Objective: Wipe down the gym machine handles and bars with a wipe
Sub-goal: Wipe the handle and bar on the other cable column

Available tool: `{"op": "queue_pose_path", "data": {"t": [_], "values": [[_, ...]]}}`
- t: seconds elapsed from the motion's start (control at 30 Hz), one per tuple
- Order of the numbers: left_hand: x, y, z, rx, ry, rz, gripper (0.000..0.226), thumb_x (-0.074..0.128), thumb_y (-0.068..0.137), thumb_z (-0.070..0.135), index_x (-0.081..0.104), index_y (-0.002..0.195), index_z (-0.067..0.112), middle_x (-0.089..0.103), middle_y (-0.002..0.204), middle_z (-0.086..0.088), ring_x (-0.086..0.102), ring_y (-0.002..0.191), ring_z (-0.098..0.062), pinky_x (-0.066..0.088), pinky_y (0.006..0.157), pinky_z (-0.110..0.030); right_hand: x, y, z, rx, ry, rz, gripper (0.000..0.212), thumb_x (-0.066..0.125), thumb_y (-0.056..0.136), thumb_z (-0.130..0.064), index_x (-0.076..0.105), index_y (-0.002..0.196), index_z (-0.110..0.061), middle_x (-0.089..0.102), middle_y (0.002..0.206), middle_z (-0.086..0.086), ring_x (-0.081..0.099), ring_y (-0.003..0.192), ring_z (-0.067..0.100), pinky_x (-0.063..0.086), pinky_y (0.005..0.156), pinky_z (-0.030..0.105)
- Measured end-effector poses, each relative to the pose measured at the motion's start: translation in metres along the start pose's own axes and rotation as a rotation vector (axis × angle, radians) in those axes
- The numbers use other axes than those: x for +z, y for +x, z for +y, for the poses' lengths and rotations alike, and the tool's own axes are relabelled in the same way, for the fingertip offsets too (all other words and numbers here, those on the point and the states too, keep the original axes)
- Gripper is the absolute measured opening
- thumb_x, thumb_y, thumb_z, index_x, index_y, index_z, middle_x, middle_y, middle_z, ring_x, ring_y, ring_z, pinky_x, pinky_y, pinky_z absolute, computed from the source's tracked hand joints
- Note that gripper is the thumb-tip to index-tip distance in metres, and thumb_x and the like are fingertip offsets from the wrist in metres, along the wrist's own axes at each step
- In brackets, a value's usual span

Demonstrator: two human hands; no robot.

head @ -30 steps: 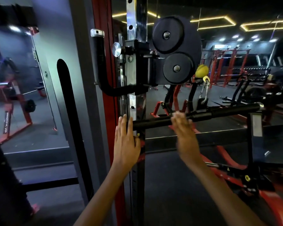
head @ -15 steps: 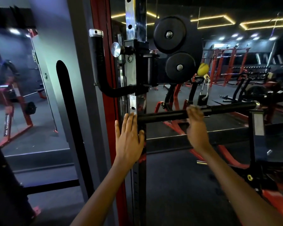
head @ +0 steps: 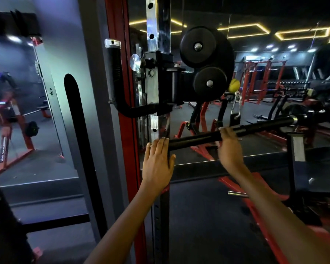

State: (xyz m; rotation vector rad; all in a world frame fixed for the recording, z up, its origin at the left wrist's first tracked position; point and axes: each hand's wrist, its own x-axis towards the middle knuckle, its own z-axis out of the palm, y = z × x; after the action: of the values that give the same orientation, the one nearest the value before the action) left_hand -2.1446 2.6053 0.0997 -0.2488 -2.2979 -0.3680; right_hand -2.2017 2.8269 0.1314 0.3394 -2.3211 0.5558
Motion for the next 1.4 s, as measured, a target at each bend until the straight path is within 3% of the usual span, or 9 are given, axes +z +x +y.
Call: {"op": "queue_pose_path", "data": {"t": [0.23, 0.33, 0.43, 0.67, 0.9, 1.0, 1.17, 1.3, 1.4], "values": [[0.007, -0.014, 0.002, -0.014, 0.025, 0.031, 0.064, 0.024, 0.097, 0.044, 0.033, 0.149, 0.008, 0.036, 0.153, -0.008, 0.024, 0.146, -0.023, 0.003, 0.118, -0.038, 0.012, -0.013, -0.043, -0.459, 0.029, -0.117, 0.062, 0.035, 0.087, 0.017, 0.033, 0.143, -0.010, 0.026, 0.150, 0.003, 0.013, 0.138, 0.012, 0.009, 0.117, 0.030], [0.007, -0.019, -0.002, -0.016, 0.027, 0.011, 0.066, 0.019, 0.097, 0.046, 0.029, 0.151, 0.010, 0.031, 0.156, -0.006, 0.017, 0.148, -0.020, -0.005, 0.118, -0.036, -0.013, -0.003, -0.003, -0.195, 0.002, -0.049, 0.057, 0.031, 0.083, 0.002, 0.042, 0.138, -0.006, 0.040, 0.144, 0.013, 0.033, 0.135, 0.026, 0.034, 0.110, 0.043], [0.006, -0.022, 0.004, -0.003, 0.014, -0.005, 0.066, 0.018, 0.097, 0.047, 0.027, 0.152, 0.011, 0.029, 0.157, -0.005, 0.016, 0.148, -0.020, -0.005, 0.118, -0.038, -0.011, -0.002, -0.001, 0.031, -0.002, 0.019, 0.050, 0.037, 0.085, -0.003, 0.043, 0.135, -0.001, 0.038, 0.143, 0.018, 0.037, 0.131, 0.031, 0.032, 0.111, 0.037], [0.013, -0.032, 0.008, -0.037, 0.032, 0.012, 0.060, 0.028, 0.098, 0.039, 0.034, 0.148, 0.007, 0.036, 0.154, -0.010, 0.022, 0.146, -0.022, 0.003, 0.117, -0.045, 0.037, -0.037, -0.070, -0.542, -0.070, -0.017, 0.058, 0.037, 0.075, 0.010, 0.048, 0.132, 0.001, 0.049, 0.135, 0.020, 0.044, 0.128, 0.032, 0.032, 0.106, 0.042], [0.008, -0.042, 0.002, -0.030, -0.024, -0.013, 0.061, 0.021, 0.100, 0.046, 0.019, 0.154, 0.016, 0.015, 0.161, 0.003, -0.001, 0.148, -0.010, -0.010, 0.118, -0.037, -0.001, -0.018, 0.001, 0.063, -0.043, 0.157, 0.045, 0.043, 0.080, 0.007, 0.053, 0.124, 0.002, 0.049, 0.132, 0.018, 0.039, 0.131, 0.034, 0.043, 0.103, 0.046], [0.012, -0.044, 0.008, -0.060, -0.054, -0.016, 0.063, 0.020, 0.100, 0.047, 0.015, 0.154, 0.016, 0.005, 0.160, 0.003, -0.006, 0.148, -0.010, -0.009, 0.119, -0.038, 0.017, -0.031, -0.049, -0.083, -0.024, 0.106, 0.044, 0.040, 0.083, 0.004, 0.051, 0.125, -0.003, 0.050, 0.124, 0.014, 0.048, 0.117, 0.027, 0.050, 0.092, 0.039], [0.013, -0.053, 0.004, -0.118, -0.052, -0.020, 0.066, 0.010, 0.100, 0.052, 0.014, 0.154, 0.015, 0.009, 0.162, -0.001, -0.006, 0.149, -0.012, -0.007, 0.120, -0.038, 0.028, -0.054, -0.085, -0.514, -0.041, -0.039, 0.052, 0.039, 0.081, 0.007, 0.051, 0.130, -0.004, 0.049, 0.136, 0.012, 0.042, 0.130, 0.027, 0.029, 0.111, 0.041], [0.010, -0.062, -0.004, -0.103, -0.078, -0.041, 0.062, 0.012, 0.100, 0.052, 0.004, 0.153, 0.022, 0.000, 0.162, 0.006, -0.016, 0.146, -0.002, -0.022, 0.115, -0.025, 0.016, -0.039, -0.016, -0.135, 0.013, 0.187, 0.059, 0.042, 0.079, 0.020, 0.048, 0.132, -0.005, 0.045, 0.139, 0.013, 0.034, 0.135, 0.027, 0.037, 0.108, 0.044], [0.008, -0.067, -0.002, -0.076, -0.167, -0.033, 0.063, 0.012, 0.100, 0.055, 0.004, 0.153, 0.022, -0.001, 0.162, 0.007, -0.012, 0.147, -0.002, -0.018, 0.117, -0.024, 0.031, -0.053, -0.037, 0.056, 0.098, 0.290, 0.053, 0.031, 0.096, 0.002, 0.024, 0.147, -0.009, 0.021, 0.153, 0.011, 0.009, 0.144, 0.016, 0.022, 0.117, 0.040]]}}
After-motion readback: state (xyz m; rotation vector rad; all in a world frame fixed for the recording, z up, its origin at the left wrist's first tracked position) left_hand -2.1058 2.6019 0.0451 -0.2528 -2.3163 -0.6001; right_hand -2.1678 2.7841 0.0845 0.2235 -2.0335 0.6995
